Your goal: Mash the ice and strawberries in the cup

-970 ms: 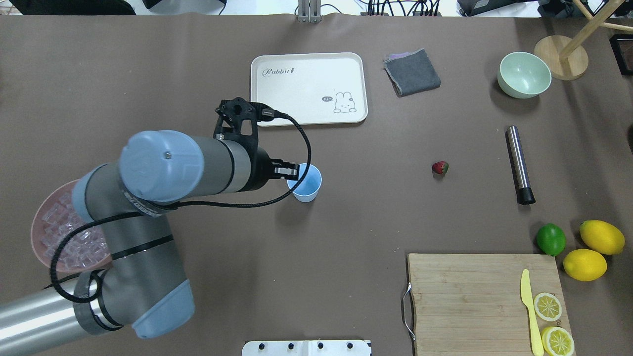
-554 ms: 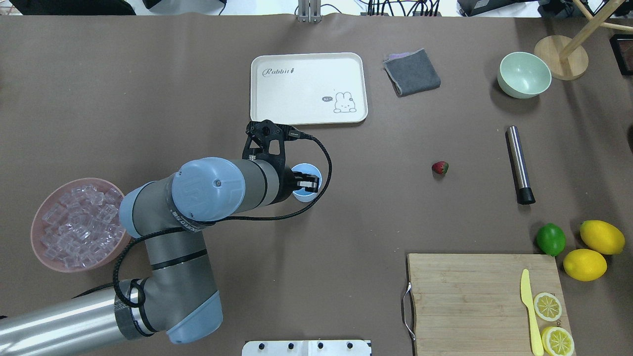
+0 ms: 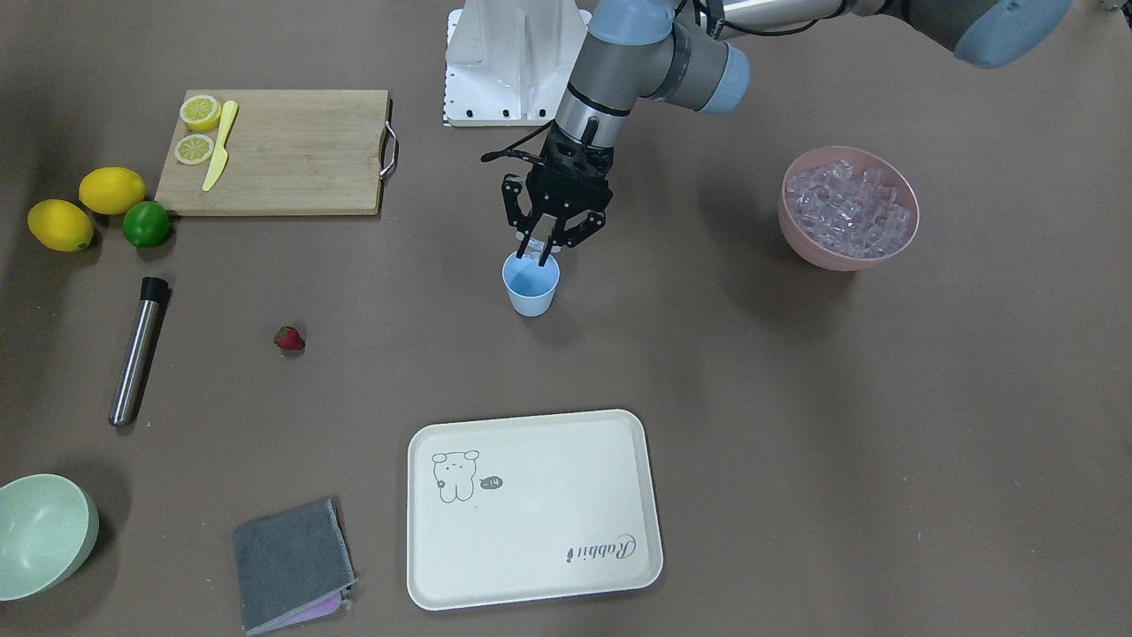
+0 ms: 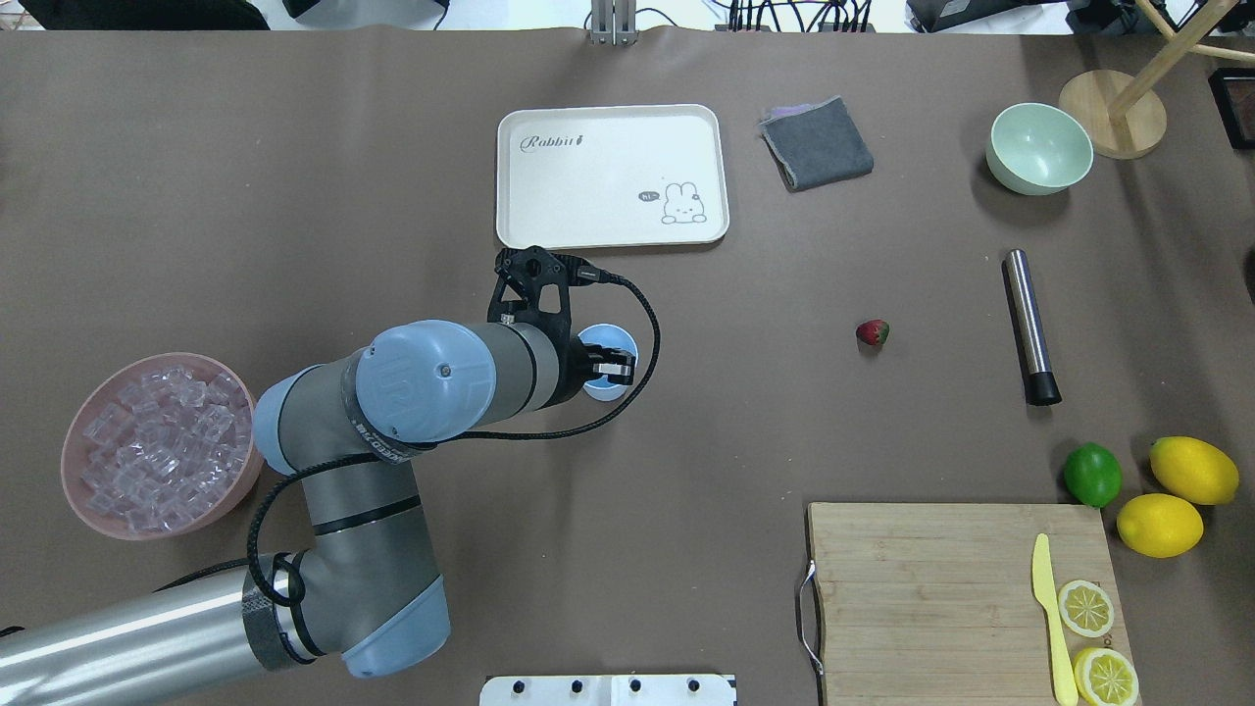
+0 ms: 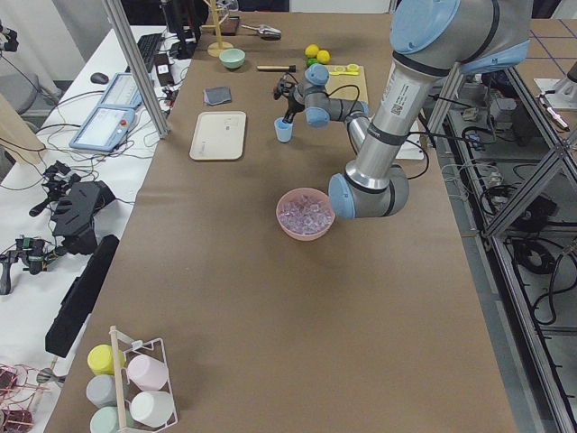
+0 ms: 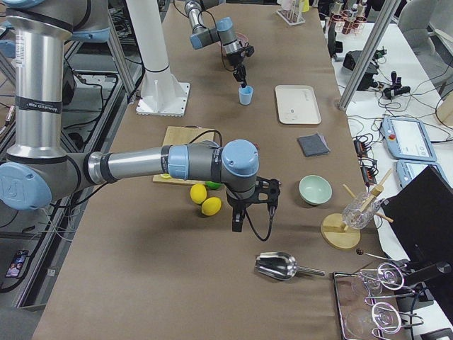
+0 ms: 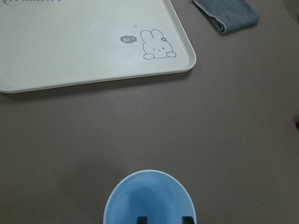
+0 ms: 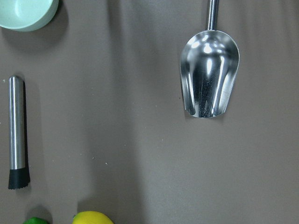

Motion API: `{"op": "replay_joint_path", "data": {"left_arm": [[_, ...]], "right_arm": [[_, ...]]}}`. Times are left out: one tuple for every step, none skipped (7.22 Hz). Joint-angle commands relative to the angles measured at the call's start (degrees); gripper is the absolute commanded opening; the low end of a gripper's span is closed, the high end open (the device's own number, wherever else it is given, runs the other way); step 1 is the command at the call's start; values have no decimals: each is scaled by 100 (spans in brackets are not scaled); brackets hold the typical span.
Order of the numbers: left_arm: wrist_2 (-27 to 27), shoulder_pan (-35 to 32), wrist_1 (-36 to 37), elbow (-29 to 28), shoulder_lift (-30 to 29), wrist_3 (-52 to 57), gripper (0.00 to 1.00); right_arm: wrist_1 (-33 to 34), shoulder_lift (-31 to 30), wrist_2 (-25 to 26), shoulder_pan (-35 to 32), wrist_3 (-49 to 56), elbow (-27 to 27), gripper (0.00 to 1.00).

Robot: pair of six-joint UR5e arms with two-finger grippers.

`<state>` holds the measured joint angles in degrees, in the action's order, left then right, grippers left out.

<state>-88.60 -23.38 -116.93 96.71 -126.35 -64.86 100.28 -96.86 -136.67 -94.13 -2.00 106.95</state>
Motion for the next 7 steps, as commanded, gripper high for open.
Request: {"op": "replay_joint_path", "data": {"left_arm": [[9, 0, 12, -151, -126, 9, 11], [149, 0, -14, -187, -144, 9, 34], [272, 0, -14, -222, -136, 52, 87], [273, 0, -14, -223, -136, 53, 89], [273, -9, -23, -214, -153, 53, 89], [247, -35, -14, -188, -179, 53, 89], [221, -53, 4, -161, -171, 61, 89]], "right_arm": [[0, 0, 0, 0, 7, -8, 100], [0, -9, 0, 0, -2, -8, 100], [0, -9, 0, 0, 7, -8, 100], [0, -9, 0, 0, 7, -8, 100], [0, -9, 0, 0, -2, -16, 100], [0, 0, 0, 0, -2, -8, 100], [0, 0, 0, 0, -2, -8, 100]]}}
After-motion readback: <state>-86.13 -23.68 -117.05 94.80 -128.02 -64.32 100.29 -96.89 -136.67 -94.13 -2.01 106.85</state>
